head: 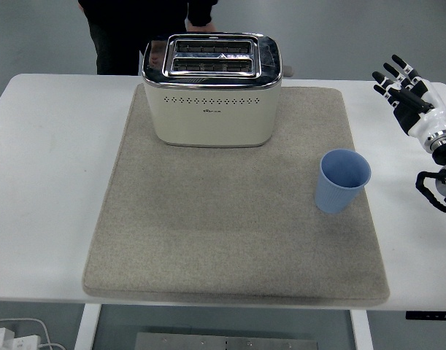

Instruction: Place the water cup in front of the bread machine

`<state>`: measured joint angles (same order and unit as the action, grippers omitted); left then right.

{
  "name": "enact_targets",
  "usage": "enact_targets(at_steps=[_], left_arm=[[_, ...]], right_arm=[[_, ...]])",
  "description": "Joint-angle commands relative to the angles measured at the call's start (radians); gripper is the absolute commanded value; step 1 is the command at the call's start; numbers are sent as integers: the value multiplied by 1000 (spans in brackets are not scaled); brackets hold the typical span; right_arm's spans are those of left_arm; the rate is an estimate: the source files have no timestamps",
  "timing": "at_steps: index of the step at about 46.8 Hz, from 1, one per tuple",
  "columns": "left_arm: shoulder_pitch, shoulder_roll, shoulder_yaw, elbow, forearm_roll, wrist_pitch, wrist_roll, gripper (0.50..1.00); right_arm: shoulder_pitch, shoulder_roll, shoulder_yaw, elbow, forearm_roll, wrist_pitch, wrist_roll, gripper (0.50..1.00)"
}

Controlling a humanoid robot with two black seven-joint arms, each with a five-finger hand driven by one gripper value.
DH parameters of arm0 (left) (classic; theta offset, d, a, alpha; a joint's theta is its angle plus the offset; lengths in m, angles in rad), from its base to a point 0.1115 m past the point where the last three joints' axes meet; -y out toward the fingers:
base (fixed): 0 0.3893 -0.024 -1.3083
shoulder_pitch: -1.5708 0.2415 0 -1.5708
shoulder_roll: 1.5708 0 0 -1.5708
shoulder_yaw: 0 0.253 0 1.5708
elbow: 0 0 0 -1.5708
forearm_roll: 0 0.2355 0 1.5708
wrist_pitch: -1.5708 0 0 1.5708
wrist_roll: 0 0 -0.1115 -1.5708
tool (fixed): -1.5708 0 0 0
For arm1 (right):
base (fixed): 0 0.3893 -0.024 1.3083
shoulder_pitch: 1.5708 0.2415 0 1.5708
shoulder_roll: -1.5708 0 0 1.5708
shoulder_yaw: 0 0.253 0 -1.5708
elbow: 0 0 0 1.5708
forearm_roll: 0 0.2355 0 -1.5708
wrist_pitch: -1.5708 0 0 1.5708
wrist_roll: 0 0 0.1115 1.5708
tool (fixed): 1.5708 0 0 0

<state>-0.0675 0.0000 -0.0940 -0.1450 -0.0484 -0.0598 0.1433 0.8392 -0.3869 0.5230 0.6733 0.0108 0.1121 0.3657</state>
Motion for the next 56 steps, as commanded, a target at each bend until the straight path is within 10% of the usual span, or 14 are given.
enact_targets(at_steps=[1,26,56], left_arm=[[0,0,-1,1,-1,0,-1,1000],[0,0,0,-1,1,0,1,1000],[0,0,0,-4,1,0,-1,1000]], right_arm=[[0,0,0,0,0,0,-1,928],[-5,2,-1,3,2,9,-1,928],[-137,-194,-11,91,-86,291,45,928]])
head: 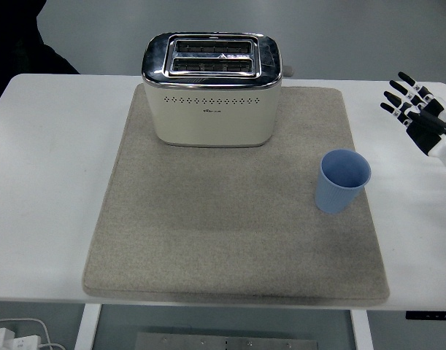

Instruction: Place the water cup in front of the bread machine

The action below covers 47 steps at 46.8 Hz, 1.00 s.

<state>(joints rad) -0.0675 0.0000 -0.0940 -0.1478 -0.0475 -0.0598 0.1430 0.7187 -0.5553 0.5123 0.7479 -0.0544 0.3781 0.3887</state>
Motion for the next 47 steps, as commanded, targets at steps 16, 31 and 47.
enact_targets(at_steps=[16,31,47], left_arm=[[0,0,0,-3,0,0,0,1000],[0,0,-1,-1,0,0,0,1000],[0,0,0,-4,0,0,0,1000]], right_arm=[[-85,-126,0,51,-189,142,130,928],[-142,-184,-1,90,-340,220,222,928],[-182,-221,0,182,-381,196,222,926]])
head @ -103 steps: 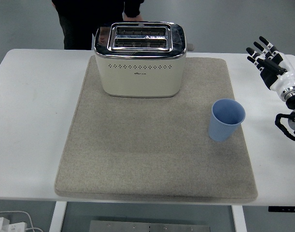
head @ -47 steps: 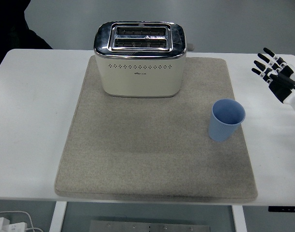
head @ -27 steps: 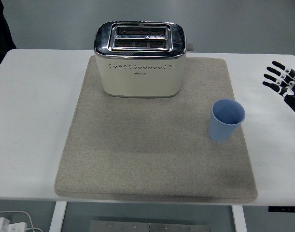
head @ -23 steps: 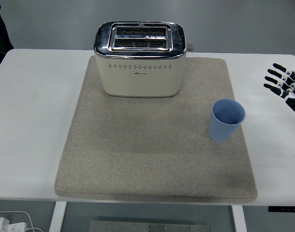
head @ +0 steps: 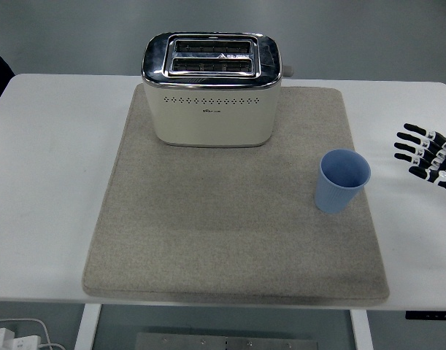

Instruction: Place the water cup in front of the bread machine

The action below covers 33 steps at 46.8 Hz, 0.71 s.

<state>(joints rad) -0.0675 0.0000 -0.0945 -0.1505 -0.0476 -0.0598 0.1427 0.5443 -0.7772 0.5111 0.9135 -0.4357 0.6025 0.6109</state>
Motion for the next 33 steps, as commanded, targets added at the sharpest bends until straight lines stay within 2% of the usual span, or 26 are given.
enact_targets(at_steps=[1,11,26,33], left_arm=[[0,0,1,0,0,0,0,1000],[0,0,-1,5,0,0,1,1000],[0,0,-1,2,0,0,1,1000],[0,0,1,2,0,0,0,1000]], right_arm=[[-9,3,1,19,0,-38,0,928],[-30,4,3,56,-52,-58,0,928],[-66,27,3,62,-66,-119,0,926],[-87,26,4,100,-66,-144,0,926]])
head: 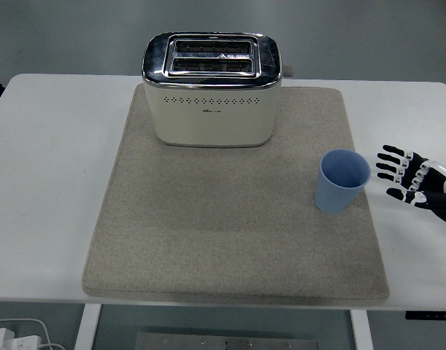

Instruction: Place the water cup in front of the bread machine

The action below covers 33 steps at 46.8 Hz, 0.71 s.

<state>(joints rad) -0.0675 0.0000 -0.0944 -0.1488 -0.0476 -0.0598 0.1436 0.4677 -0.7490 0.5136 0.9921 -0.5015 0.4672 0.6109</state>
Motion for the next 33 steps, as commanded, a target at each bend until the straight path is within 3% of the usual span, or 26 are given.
enact_targets(at_steps=[1,25,33], left_arm=[[0,0,1,0,0,0,1,1000],[-2,0,1,-5,0,-2,1,1000],[-2,0,1,-5,0,-2,1,1000]], right_arm=[[-12,-3,2,29,0,-13,0,928],[-30,0,3,163,1,-140,0,926],[-30,5,3,169,1,-153,0,928]])
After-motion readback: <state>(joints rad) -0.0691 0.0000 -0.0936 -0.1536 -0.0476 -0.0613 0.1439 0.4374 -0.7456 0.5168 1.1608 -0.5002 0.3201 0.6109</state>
